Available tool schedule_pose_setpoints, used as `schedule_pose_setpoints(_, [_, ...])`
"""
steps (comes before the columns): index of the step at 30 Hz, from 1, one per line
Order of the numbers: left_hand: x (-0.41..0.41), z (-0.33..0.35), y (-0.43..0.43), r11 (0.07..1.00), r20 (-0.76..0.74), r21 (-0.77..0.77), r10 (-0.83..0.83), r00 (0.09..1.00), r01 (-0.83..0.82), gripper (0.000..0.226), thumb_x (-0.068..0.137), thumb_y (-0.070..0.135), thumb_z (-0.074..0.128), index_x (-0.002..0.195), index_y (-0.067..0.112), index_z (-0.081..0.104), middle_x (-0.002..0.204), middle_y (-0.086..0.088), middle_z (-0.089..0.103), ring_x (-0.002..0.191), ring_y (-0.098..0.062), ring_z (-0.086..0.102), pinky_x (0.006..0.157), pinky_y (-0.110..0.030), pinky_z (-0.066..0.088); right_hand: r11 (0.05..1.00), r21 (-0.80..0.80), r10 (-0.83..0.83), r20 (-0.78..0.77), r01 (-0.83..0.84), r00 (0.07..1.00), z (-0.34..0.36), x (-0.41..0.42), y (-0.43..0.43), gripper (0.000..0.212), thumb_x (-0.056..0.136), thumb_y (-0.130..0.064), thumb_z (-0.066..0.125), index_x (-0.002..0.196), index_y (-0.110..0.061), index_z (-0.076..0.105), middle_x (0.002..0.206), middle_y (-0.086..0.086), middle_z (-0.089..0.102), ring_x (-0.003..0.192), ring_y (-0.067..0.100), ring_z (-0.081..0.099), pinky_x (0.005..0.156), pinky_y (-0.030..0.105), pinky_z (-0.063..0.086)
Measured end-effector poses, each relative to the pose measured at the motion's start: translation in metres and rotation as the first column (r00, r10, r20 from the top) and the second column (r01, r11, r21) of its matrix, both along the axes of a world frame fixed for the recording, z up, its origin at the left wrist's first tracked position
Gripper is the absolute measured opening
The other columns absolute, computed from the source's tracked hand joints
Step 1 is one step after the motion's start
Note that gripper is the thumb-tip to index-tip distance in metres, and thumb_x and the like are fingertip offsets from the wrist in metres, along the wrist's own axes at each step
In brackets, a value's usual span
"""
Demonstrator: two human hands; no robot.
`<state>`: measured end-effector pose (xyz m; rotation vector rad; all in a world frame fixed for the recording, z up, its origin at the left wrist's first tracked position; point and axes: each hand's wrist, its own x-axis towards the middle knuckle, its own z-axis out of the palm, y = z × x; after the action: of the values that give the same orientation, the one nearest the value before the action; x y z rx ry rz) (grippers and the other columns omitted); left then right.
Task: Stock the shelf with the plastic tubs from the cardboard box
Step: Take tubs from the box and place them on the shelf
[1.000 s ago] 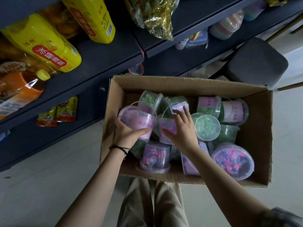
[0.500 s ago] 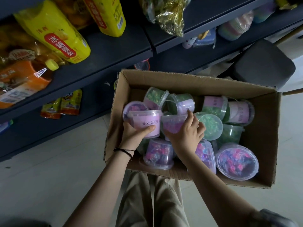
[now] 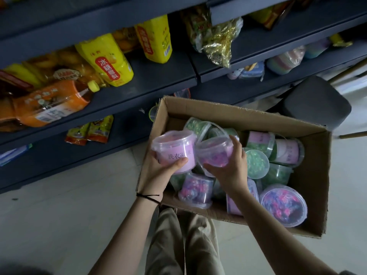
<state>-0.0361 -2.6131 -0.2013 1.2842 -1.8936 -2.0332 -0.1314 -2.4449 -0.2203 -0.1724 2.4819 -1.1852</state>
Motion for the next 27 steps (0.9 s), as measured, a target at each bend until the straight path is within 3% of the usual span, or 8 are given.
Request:
schedule_pose_setpoints(7, [-0.003,0.091,-0.018,0.997,-0.234,0.024,0.082,0.969,-0.079,0.084,0.055,0.024,0.088,0.128,0.009,0.05,0.126,-0.015,0.059,0.117,-0.028,0.058,0.094,-0.054,0.05,0.949,-0.313,-0.014,-0.127,-0.027,0.992,0.113,-0.026,-0.026,0.101,0.051,-0.041,0.091,0.135,-0.04,0.035,0.13,-0.012,0.045,0.126,0.02,0.044,0.102,0.049,0.042])
schedule_pose_setpoints(10, [-0.011,0.149,-0.027,0.987,-0.318,0.008,0.153,0.936,-0.159,0.101,0.046,0.032,0.089,0.132,0.01,0.041,0.13,-0.01,0.054,0.116,-0.013,0.059,0.088,-0.033,0.055,0.915,-0.394,0.005,-0.198,-0.084,0.98,0.175,-0.041,-0.04,0.101,0.051,-0.046,0.089,0.129,-0.061,0.027,0.133,-0.021,0.039,0.131,0.014,0.04,0.106,0.046,0.04])
schedule_pose_setpoints(12, [-0.018,0.195,-0.032,0.982,-0.387,-0.038,0.156,0.909,-0.185,0.109,0.039,0.046,0.092,0.13,0.015,0.04,0.128,-0.001,0.055,0.111,-0.002,0.059,0.083,-0.018,0.051,0.873,-0.47,0.006,-0.249,-0.127,0.968,0.219,-0.051,-0.049,0.1,0.052,-0.042,0.09,0.131,-0.056,0.03,0.135,-0.011,0.043,0.13,0.017,0.043,0.105,0.048,0.041])
schedule_pose_setpoints(14, [-0.024,0.239,-0.038,0.978,-0.456,-0.075,0.141,0.879,-0.197,0.114,0.039,0.054,0.09,0.132,0.014,0.038,0.13,0.0,0.054,0.115,-0.005,0.057,0.085,-0.017,0.049,0.826,-0.542,0.0,-0.273,-0.154,0.962,0.262,-0.057,-0.056,0.1,0.051,-0.038,0.09,0.132,-0.049,0.033,0.135,-0.001,0.045,0.126,0.02,0.047,0.102,0.048,0.044])
schedule_pose_setpoints(18, [-0.026,0.318,-0.046,0.954,-0.606,-0.183,0.08,0.792,-0.237,0.097,0.052,0.035,0.084,0.133,0.017,0.035,0.133,-0.001,0.05,0.12,-0.009,0.053,0.091,-0.021,0.047,0.721,-0.645,0.047,-0.321,-0.254,0.946,0.341,-0.06,-0.073,0.115,0.056,-0.02,0.093,0.146,-0.03,0.022,0.136,-0.006,0.041,0.122,0.009,0.05,0.097,0.031,0.051])
schedule_pose_setpoints(21, [-0.022,0.367,-0.057,0.934,-0.674,-0.214,0.069,0.736,-0.285,0.096,0.055,0.032,0.083,0.137,0.022,0.033,0.135,0.002,0.049,0.122,-0.008,0.052,0.092,-0.024,0.049,0.677,-0.656,0.053,-0.407,-0.333,0.912,0.395,-0.06,-0.091,0.12,0.058,-0.016,0.092,0.145,-0.043,0.014,0.13,-0.011,0.042,0.12,0.007,0.052,0.092,0.02,0.049])
schedule_pose_setpoints(24, [-0.017,0.408,-0.079,0.905,-0.716,-0.225,0.098,0.692,-0.361,0.094,0.054,0.036,0.086,0.133,0.03,0.036,0.13,0.009,0.053,0.115,0.001,0.055,0.084,-0.014,0.049,0.65,-0.646,0.085,-0.463,-0.401,0.882,0.443,-0.063,-0.116,0.117,0.054,-0.03,0.091,0.136,-0.062,0.015,0.137,-0.009,0.04,0.126,0.008,0.047,0.101,0.032,0.047])
schedule_pose_setpoints(27, [-0.018,0.44,-0.112,0.871,-0.731,-0.268,0.096,0.676,-0.413,0.092,0.053,0.033,0.089,0.131,0.031,0.041,0.121,0.015,0.061,0.108,0.003,0.059,0.079,-0.012,0.051,0.665,-0.601,0.115,-0.504,-0.443,0.856,0.476,-0.071,-0.154,0.117,0.05,-0.042,0.088,0.14,-0.058,0.017,0.139,-0.014,0.039,0.129,0.004,0.043,0.103,0.035,0.045])
